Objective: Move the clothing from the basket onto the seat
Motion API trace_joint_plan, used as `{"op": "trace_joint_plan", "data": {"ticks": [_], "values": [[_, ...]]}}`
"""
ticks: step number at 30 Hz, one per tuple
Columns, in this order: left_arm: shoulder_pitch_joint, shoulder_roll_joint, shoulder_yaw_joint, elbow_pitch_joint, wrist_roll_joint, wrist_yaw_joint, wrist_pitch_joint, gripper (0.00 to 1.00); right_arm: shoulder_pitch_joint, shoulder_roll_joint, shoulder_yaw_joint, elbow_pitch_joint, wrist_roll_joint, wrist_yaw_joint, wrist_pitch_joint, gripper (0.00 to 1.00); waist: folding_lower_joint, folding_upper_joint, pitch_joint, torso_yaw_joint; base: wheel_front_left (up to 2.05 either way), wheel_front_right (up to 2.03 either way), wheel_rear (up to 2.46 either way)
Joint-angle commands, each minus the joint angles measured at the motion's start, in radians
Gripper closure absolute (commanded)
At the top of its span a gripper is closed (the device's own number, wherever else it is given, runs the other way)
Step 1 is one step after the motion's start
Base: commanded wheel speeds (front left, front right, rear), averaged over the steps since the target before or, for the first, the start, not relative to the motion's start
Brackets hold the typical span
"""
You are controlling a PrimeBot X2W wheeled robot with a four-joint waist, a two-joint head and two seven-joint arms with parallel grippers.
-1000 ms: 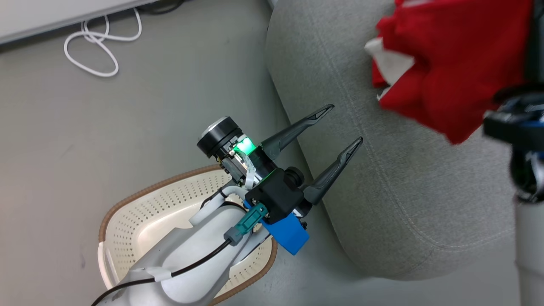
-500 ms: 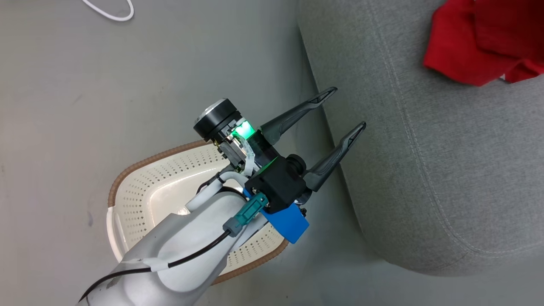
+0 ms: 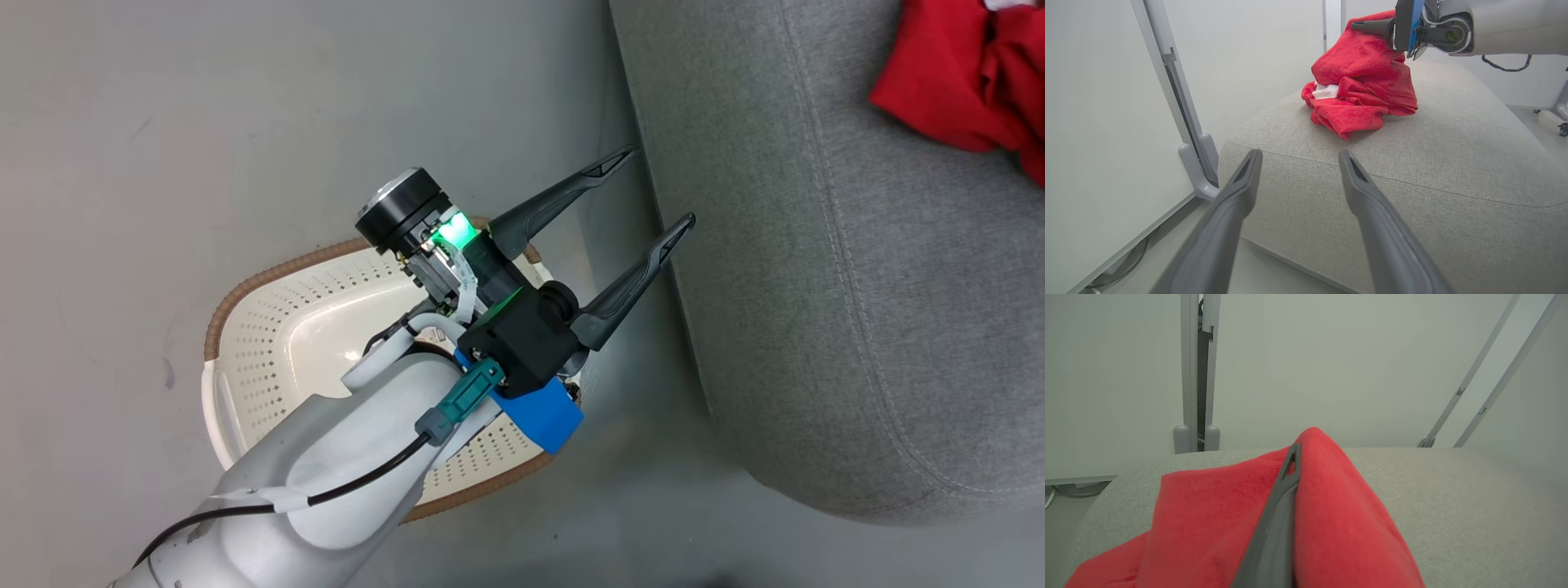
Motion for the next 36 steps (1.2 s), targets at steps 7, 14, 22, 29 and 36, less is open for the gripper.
{"op": "trace_joint_plan", "data": {"ticks": [7, 14, 22, 29, 36], "values": [[-0.027, 0.01, 0.0, -0.002, -0.005, 0.001, -0.002, 0.0, 0.014, 0.023, 0.002, 0.09, -0.015, 0.0, -0.001, 1.0, -0.0001, 0.0, 0.018, 0.012, 0.0, 0.0, 0.0], [-0.003, 0.005, 0.004, 0.009, -0.016, 0.016, -0.011, 0.0, 0.074, 0.048, -0.004, 0.055, -0.012, 0.0, -0.001, 0.0, -0.0001, 0.0, -0.038, 0.002, 0.0, 0.0, 0.0], [0.051, 0.003, 0.023, 0.026, -0.044, 0.036, -0.018, 0.0, 0.294, 0.073, 0.023, -0.071, 0.01, 0.0, -0.001, 0.0, -0.0001, 0.0, -0.157, -0.026, 0.0, 0.0, 0.0], [0.143, 0.01, 0.086, 0.021, -0.084, 0.075, -0.019, 0.0, 0.468, 0.11, 0.045, -0.195, 0.025, 0.0, -0.001, 0.0, -0.0001, 0.0, -0.26, -0.029, 0.0, 0.0, 0.0], [0.265, 0.032, 0.199, 0.015, -0.106, 0.113, -0.019, 0.0, 0.582, 0.169, 0.107, -0.336, 0.029, 0.0, -0.001, 0.0, -0.0001, 0.0, -0.344, 0.019, 0.0, 0.0, 0.0]]}}
